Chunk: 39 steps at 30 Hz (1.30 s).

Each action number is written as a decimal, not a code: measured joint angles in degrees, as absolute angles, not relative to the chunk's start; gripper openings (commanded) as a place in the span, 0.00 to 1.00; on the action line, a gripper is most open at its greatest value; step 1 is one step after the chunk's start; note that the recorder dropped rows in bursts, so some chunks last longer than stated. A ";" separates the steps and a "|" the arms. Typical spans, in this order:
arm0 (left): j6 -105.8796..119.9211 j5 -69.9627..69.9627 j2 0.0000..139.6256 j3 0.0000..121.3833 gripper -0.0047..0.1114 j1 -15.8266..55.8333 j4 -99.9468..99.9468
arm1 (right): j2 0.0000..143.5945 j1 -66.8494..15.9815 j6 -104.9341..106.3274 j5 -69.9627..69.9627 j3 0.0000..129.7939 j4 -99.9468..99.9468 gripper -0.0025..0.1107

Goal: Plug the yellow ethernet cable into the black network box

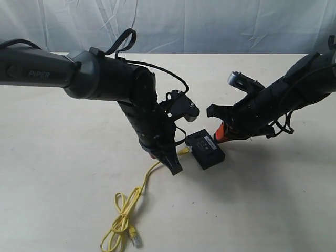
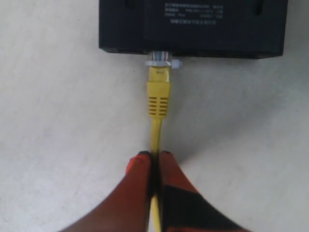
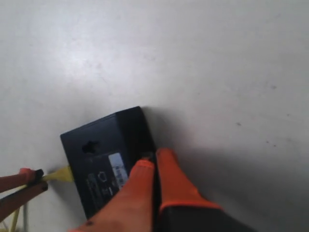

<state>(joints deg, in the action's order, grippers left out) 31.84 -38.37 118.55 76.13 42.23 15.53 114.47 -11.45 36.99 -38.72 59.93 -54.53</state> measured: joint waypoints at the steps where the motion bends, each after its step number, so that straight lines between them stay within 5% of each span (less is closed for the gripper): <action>1: 32.15 -38.37 118.55 76.13 0.04 42.23 15.39 | 114.47 -11.45 37.57 -38.94 59.93 -54.65 0.01; 13: 34.73 -37.28 118.55 75.91 0.05 42.23 13.69 | 114.78 -11.31 39.81 -39.86 59.93 -54.39 0.01; 22: 34.73 -35.13 118.55 75.91 0.31 42.23 13.41 | 108.78 -7.76 32.28 -39.34 59.93 -49.07 0.01; 24: 33.16 -35.25 118.08 75.91 0.28 41.98 12.76 | 104.75 -7.63 30.97 -39.50 59.93 -46.29 0.01; 28: 21.52 -37.47 111.03 75.91 0.04 36.80 12.16 | 95.67 -7.63 26.43 -40.89 59.57 -36.38 0.01; 39: 14.30 -40.20 75.73 59.52 0.04 13.40 12.16 | 54.67 -7.63 23.33 -38.03 42.41 -18.88 0.01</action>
